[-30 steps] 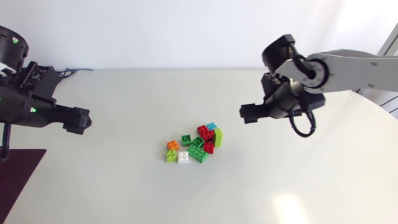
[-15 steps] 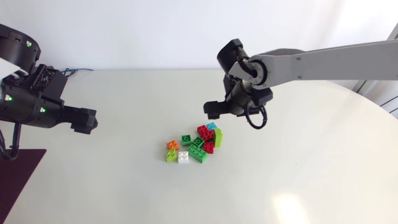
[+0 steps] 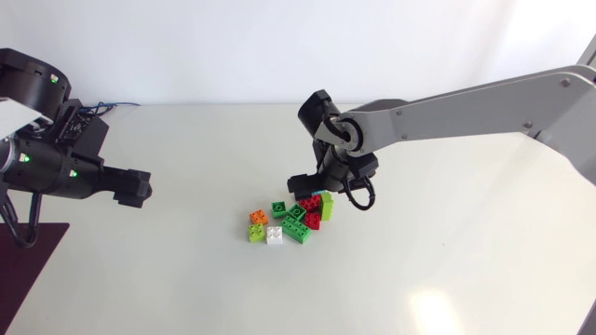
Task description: Sort duplo bricks by size, large to the right and small to the left
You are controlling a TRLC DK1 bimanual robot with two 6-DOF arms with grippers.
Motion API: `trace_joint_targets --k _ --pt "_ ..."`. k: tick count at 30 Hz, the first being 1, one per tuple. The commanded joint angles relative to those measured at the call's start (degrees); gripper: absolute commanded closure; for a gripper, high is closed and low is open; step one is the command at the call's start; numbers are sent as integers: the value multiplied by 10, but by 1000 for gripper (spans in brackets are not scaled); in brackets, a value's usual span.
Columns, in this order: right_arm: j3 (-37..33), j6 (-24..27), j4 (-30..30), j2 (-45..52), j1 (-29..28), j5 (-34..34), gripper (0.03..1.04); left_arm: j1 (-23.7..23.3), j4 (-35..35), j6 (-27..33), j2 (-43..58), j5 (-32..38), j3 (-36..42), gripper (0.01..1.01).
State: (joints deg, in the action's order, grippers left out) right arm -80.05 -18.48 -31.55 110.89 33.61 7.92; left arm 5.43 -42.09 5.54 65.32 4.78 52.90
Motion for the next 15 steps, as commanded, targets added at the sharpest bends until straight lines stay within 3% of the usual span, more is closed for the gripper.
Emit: trace_joint_targets --k 1,13,15 --pt "16 -14 -4 8 -5 6 85 5 9 -16 2 2 -19 43" --pt "44 -7 1 33 -31 -2 102 9 21 -16 0 2 -35 43" --pt "39 -7 1 33 -28 -3 148 9 23 -17 0 2 -36 43"
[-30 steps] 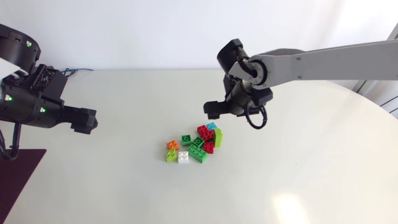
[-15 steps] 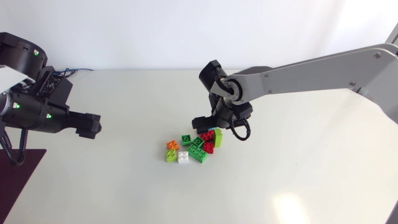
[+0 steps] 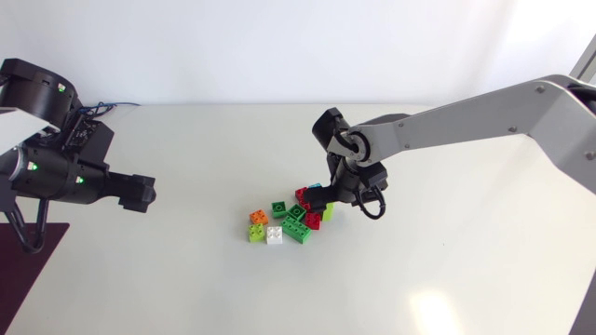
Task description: Sort duplo bricks by size, large to the right and small to the left
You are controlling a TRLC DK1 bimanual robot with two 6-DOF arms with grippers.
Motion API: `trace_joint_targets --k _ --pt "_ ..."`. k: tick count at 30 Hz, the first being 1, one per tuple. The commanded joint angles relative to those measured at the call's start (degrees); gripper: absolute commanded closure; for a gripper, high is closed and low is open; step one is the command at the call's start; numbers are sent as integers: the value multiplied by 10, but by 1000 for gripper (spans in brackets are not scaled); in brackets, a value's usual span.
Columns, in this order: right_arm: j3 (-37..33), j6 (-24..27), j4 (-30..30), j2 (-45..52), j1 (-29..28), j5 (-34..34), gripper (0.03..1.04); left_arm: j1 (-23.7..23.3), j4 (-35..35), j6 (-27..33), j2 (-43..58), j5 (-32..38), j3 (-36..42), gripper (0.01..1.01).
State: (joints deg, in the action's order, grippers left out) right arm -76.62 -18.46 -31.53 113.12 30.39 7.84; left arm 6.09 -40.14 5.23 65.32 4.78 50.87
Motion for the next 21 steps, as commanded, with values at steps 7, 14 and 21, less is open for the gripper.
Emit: trace_joint_targets --k 7,14,21 --pt "-13 -3 0 12 10 -8 210 2 9 -15 0 2 -24 43" --pt "-44 1 -5 40 11 -12 280 2 16 -15 0 2 -28 43" --pt "-60 5 -5 59 9 -14 515 2 19 -15 -1 2 -32 43"
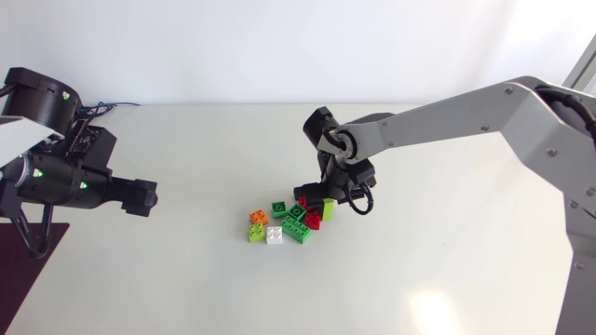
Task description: Sort duplo bricks by size, large to the right and small to the left
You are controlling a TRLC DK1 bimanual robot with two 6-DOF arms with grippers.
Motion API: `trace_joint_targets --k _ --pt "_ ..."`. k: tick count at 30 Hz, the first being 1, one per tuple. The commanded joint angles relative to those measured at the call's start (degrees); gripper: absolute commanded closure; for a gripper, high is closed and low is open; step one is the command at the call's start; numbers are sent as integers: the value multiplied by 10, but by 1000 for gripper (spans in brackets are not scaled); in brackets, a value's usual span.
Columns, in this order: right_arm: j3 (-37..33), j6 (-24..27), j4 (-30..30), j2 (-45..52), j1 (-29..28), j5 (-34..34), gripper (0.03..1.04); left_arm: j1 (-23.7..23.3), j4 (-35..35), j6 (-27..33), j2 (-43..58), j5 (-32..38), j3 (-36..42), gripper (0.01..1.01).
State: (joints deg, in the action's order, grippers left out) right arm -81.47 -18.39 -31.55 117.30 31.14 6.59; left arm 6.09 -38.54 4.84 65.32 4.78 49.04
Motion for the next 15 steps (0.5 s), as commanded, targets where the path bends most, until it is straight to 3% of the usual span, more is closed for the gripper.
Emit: trace_joint_targets --k 1,4,8,15 --pt "-11 5 -4 17 2 -2 589 2 3 -11 -1 2 -14 43" --pt "-4 5 -4 12 0 -1 821 2 5 -11 -2 2 -17 43" --pt "3 5 -2 0 -5 10 1016 2 8 -11 -2 2 -19 43" --pt "43 30 -4 -66 -62 10 1018 0 8 -8 -16 2 -28 43"
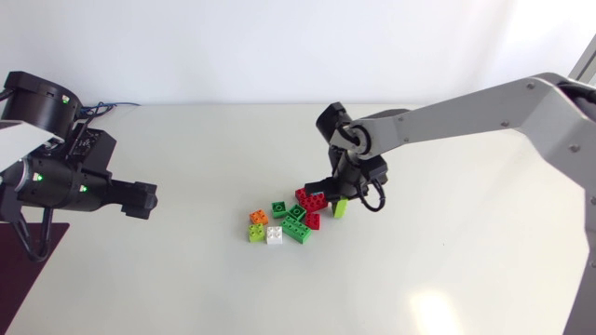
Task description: Sort duplo bricks by size, large to the right and small to the left
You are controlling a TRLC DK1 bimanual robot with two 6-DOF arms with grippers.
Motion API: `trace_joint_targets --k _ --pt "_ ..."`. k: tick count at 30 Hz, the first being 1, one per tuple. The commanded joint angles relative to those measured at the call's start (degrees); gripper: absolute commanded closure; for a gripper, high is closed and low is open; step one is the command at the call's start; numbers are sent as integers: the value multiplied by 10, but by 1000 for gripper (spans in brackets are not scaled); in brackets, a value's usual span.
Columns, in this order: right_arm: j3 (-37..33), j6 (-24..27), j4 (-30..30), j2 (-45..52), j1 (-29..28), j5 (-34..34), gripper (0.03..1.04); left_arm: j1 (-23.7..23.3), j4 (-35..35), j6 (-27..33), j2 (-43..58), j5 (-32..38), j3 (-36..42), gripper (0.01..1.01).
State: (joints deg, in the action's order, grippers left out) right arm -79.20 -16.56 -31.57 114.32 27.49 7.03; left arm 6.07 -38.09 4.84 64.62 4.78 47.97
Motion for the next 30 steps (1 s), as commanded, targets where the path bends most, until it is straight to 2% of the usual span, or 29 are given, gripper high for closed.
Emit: trace_joint_targets --k 1,11,14,21,24,27,30 --pt "26 20 -4 -49 -44 5 1016 -1 4 -8 -9 2 -17 43" --pt "115 117 3 -145 -273 -36 1016 17 14 -13 -7 2 -19 43" --pt "143 128 16 -150 -300 -41 1018 26 15 -18 -7 2 -22 43" --pt "195 122 63 -151 -308 -47 1003 33 15 -7 -8 2 -34 43" --pt "208 108 79 -150 -307 -46 877 39 16 16 -8 2 -43 43" --pt "212 104 81 -144 -302 -47 695 47 17 30 -7 2 -50 43" --pt "212 101 83 -140 -299 -47 608 54 18 36 -6 2 -52 43"
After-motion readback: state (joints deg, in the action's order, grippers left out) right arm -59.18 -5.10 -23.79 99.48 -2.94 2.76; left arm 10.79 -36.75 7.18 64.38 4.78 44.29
